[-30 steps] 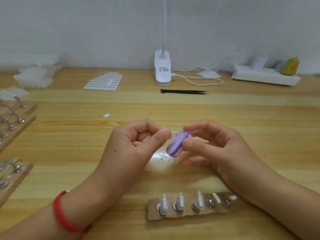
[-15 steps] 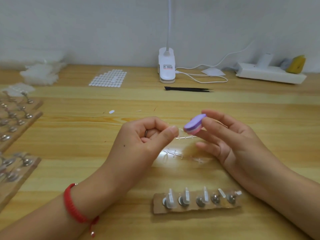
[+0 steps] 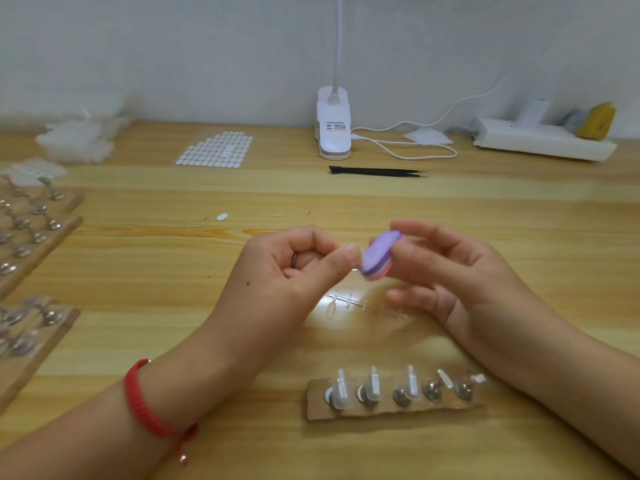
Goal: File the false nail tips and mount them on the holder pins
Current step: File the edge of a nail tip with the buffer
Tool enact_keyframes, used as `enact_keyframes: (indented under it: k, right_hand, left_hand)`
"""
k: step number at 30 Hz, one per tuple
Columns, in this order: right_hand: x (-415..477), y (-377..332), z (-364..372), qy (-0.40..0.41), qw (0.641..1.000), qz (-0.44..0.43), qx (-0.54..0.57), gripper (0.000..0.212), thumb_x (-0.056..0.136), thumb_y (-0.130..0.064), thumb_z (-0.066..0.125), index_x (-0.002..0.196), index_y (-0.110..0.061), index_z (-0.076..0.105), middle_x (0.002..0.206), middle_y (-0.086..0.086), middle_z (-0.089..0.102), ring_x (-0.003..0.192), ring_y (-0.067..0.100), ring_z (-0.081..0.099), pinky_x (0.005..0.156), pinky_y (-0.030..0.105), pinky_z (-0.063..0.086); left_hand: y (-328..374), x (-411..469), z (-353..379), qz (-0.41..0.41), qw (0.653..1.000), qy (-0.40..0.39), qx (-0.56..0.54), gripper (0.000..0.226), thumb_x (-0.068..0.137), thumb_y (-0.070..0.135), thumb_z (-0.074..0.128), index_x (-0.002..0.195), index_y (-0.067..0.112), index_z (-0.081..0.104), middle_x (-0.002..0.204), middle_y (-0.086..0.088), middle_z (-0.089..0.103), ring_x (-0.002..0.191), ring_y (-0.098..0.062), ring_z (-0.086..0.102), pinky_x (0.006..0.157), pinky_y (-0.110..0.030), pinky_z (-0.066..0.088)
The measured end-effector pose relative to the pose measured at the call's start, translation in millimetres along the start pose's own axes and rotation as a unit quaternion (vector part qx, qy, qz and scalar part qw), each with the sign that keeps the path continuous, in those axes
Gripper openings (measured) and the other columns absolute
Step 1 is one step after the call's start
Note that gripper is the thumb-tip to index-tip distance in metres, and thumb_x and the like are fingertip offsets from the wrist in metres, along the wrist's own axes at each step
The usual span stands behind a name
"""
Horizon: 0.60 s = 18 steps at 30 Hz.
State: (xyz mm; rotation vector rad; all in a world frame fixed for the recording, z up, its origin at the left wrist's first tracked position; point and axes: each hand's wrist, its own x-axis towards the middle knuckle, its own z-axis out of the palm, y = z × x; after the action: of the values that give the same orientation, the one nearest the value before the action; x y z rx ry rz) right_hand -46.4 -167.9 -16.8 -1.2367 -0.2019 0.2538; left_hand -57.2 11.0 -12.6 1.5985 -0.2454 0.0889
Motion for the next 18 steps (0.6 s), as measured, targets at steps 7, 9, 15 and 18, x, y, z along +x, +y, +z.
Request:
enact_keyframes:
  k: [7,9,15,18]
  right_hand:
    - [-1.3,0.8,3.6,-0.019,0.999,-0.011,-0.031,0.026,0.061,-0.023,0.079,0.087,-0.022,0.078,0.087,0.005,0.075,0.075,0.018,0.073,0.056,0.023,0.056]
    - [1.0,-0.5,0.0,0.020,1.000,-0.007,0.019,0.025,0.060,-0.023,0.077,0.085,-0.021,0.078,0.085,0.007,0.075,0.077,0.018,0.073,0.054,0.022,0.056]
    - [-2.2,-1.1,4.1,-0.013,1.000,-0.005,-0.028,0.025,0.059,-0.022,0.079,0.084,-0.023,0.078,0.087,0.009,0.075,0.076,0.021,0.074,0.055,0.022,0.056]
    - [-3.1,-0.8,3.7,-0.021,0.999,-0.009,-0.042,0.025,0.058,-0.019,0.083,0.082,-0.024,0.077,0.086,0.005,0.075,0.074,0.019,0.073,0.056,0.023,0.056]
  left_hand:
    - [0.5,-0.1,-0.7,0.004,1.000,0.000,-0.003,0.027,0.071,0.030,0.065,0.067,0.003,0.065,0.046,0.011,0.022,0.040,-0.004,0.016,0.040,-0.010,0.019]
    - [0.3,-0.3,-0.5,0.001,1.000,0.000,-0.001,0.030,0.070,0.031,0.065,0.069,0.002,0.064,0.045,0.012,0.022,0.041,-0.004,0.016,0.040,-0.011,0.019]
    - [-0.4,-0.3,-2.3,-0.003,1.000,0.012,-0.012,0.027,0.066,0.036,0.066,0.065,0.010,0.065,0.046,0.010,0.021,0.042,-0.006,0.015,0.040,-0.011,0.019]
    - [-0.6,-0.3,-2.1,0.002,1.000,0.010,-0.006,0.029,0.067,0.035,0.066,0.065,0.006,0.064,0.047,0.009,0.021,0.042,-0.006,0.015,0.040,-0.011,0.020]
